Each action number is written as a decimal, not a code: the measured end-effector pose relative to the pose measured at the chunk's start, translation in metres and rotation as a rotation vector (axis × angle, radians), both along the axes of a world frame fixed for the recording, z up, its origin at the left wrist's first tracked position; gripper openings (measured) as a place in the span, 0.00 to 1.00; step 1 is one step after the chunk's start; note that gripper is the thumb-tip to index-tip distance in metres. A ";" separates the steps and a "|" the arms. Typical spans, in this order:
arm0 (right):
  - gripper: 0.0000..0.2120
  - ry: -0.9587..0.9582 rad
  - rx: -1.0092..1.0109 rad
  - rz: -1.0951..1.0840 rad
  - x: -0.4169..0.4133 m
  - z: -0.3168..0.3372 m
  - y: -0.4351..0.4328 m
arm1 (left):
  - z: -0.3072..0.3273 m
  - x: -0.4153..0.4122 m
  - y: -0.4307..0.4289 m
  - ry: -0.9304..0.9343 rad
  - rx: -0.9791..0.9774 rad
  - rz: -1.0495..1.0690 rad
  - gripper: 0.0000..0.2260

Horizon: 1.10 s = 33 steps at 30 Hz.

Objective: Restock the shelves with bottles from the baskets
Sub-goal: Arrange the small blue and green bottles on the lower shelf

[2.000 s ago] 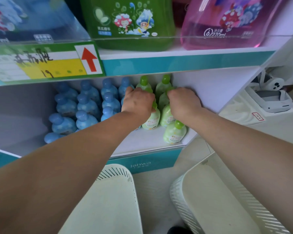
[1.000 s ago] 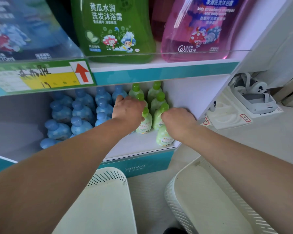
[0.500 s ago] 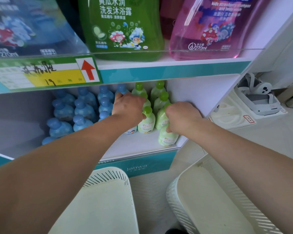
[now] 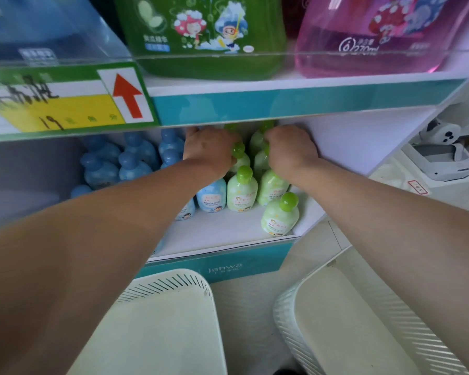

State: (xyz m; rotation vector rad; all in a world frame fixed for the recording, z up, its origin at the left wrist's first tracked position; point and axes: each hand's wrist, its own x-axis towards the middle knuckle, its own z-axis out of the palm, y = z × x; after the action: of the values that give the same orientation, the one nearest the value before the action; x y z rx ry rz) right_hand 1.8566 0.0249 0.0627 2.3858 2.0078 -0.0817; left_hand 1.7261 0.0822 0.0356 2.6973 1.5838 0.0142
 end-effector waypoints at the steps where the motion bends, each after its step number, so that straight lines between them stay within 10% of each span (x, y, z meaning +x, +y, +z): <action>1: 0.13 -0.001 0.013 0.007 0.000 -0.001 0.001 | 0.000 0.002 0.001 0.005 0.017 0.000 0.12; 10: 0.08 -0.037 0.074 0.096 -0.002 0.007 -0.017 | 0.001 -0.004 -0.016 -0.070 0.123 -0.024 0.14; 17: 0.13 -0.106 -0.362 0.115 -0.008 0.017 -0.052 | 0.003 -0.013 -0.038 -0.146 0.112 -0.067 0.14; 33: 0.12 -0.072 -0.305 0.103 -0.002 0.008 -0.057 | 0.009 -0.027 -0.052 -0.125 0.061 -0.074 0.12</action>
State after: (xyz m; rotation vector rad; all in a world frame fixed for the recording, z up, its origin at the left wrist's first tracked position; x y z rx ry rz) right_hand 1.8550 -0.0322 0.0704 2.0689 1.9221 -0.2750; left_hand 1.6992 0.0303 0.0444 2.7381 1.4723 0.2293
